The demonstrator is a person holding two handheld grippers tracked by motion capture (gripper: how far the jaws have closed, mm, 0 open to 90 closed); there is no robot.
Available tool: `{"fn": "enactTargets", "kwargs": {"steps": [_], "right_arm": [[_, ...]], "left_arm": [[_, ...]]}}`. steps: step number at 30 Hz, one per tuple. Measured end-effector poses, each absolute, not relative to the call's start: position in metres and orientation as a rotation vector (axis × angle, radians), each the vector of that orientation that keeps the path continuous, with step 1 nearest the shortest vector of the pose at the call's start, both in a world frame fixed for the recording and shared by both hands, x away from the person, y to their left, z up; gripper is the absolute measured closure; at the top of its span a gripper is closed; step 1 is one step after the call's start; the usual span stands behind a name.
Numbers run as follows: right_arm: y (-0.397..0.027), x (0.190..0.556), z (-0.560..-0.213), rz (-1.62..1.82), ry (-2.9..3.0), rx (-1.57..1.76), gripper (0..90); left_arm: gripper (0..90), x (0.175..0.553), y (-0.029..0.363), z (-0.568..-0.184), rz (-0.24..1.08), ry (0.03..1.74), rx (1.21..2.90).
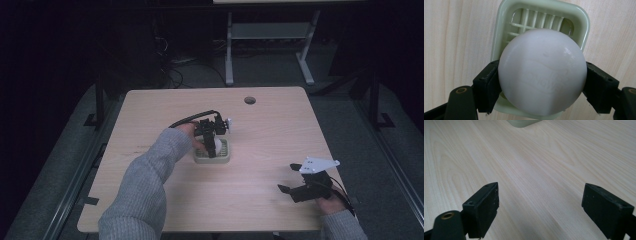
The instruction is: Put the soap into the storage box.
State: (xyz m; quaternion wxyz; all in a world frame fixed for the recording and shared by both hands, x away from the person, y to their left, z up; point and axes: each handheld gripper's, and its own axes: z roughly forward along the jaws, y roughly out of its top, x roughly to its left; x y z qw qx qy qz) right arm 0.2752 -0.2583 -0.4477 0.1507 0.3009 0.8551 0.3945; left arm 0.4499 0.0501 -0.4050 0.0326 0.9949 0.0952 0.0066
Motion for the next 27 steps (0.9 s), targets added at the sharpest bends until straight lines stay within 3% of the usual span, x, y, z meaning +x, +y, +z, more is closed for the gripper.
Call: {"fn": "enactTargets", "kwargs": {"steps": [27], "right_arm": [[-0.258, 0.276, -0.448, 1.134, 2.455, 0.864, 13.6]], "left_arm": [[20.9, 0.449, 0.056, -0.389, 0.033, 0.335, 3.025]]}}
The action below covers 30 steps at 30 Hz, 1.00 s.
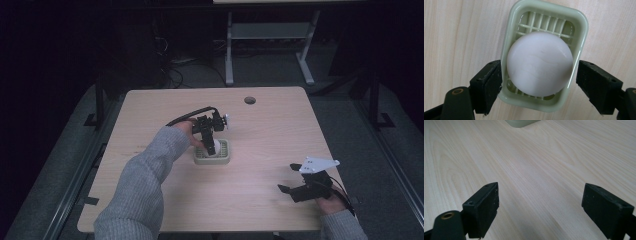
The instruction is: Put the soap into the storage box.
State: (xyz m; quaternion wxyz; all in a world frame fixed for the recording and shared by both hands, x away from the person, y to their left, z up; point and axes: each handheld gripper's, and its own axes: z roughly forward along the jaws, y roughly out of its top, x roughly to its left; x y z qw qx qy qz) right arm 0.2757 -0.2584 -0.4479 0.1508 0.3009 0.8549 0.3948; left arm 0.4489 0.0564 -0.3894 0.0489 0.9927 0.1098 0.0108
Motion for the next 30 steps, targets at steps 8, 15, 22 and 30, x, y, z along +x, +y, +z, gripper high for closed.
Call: {"fn": "enactTargets", "kwargs": {"steps": [8, 15, 22, 30], "right_arm": [[-0.258, 0.275, -0.447, 1.128, 2.455, 0.861, 13.6], [-0.258, 0.275, -0.447, 1.126, 2.453, 0.866, 13.6], [-0.259, 0.275, -0.447, 1.130, 2.451, 0.867, 13.6], [-0.258, 0.275, -0.447, 1.126, 2.452, 0.872, 13.6]], "left_arm": [[20.9, 0.443, 0.058, -0.382, 0.039, 0.322, 3.024], [20.8, 0.442, 0.061, -0.378, 0.038, 0.323, 3.024], [20.8, 0.437, 0.060, -0.377, 0.038, 0.314, 3.022], [21.0, 0.432, 0.066, -0.377, 0.032, 0.320, 3.000]]}}
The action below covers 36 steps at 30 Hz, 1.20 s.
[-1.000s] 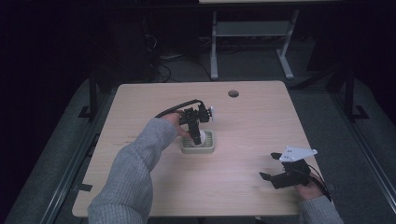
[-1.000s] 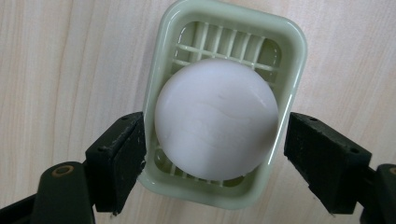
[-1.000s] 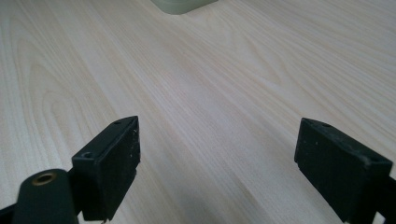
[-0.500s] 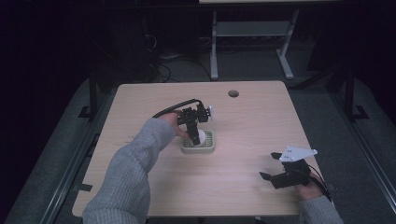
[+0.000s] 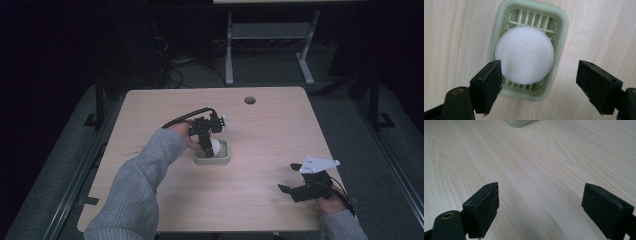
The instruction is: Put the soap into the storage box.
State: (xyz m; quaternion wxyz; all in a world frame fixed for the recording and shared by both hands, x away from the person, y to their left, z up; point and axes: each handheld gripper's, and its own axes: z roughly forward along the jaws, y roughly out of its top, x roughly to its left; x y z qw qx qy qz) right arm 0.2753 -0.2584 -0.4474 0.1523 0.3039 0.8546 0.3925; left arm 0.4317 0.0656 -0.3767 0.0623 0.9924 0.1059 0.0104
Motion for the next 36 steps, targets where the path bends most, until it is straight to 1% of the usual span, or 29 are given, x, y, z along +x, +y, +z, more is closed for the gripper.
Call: {"fn": "enactTargets", "kwargs": {"steps": [12, 26, 36], "right_arm": [[-0.257, 0.276, -0.448, 1.120, 2.453, 0.867, 13.6], [-0.257, 0.276, -0.448, 1.113, 2.454, 0.871, 13.6], [-0.256, 0.276, -0.449, 1.108, 2.455, 0.873, 13.6]], "left_arm": [[20.9, 0.418, 0.078, -0.374, 0.026, 0.345, 2.965], [21.2, 0.398, 0.089, -0.374, 0.028, 0.321, 2.961], [21.2, 0.384, 0.094, -0.371, 0.054, 0.303, 2.947]]}}
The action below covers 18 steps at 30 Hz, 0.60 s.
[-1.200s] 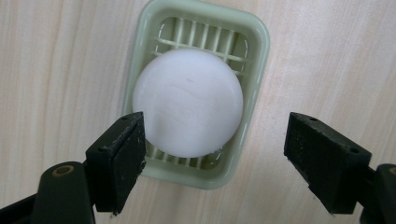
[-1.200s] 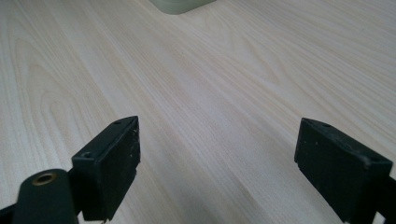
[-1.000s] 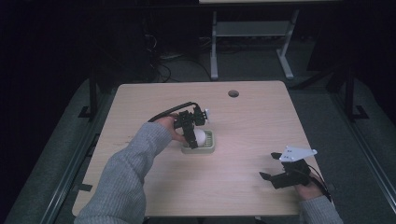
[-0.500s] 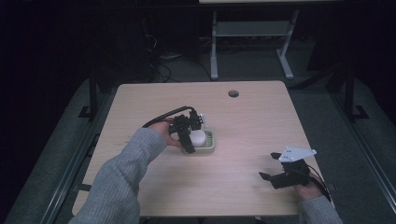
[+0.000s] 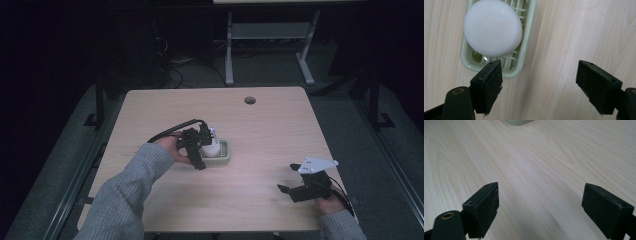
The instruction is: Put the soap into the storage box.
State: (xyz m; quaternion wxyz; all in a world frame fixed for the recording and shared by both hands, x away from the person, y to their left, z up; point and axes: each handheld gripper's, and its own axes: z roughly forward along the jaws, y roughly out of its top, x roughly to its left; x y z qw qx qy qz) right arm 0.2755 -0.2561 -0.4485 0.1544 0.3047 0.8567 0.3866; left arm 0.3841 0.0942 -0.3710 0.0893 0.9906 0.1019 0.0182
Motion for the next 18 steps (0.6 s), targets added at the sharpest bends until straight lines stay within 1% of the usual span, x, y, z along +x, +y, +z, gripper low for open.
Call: {"fn": "enactTargets", "kwargs": {"steps": [18], "right_arm": [[-0.255, 0.275, -0.449, 1.096, 2.456, 0.873, 13.6]], "left_arm": [[21.2, 0.364, 0.107, -0.373, 0.072, 0.279, 2.944]]}}
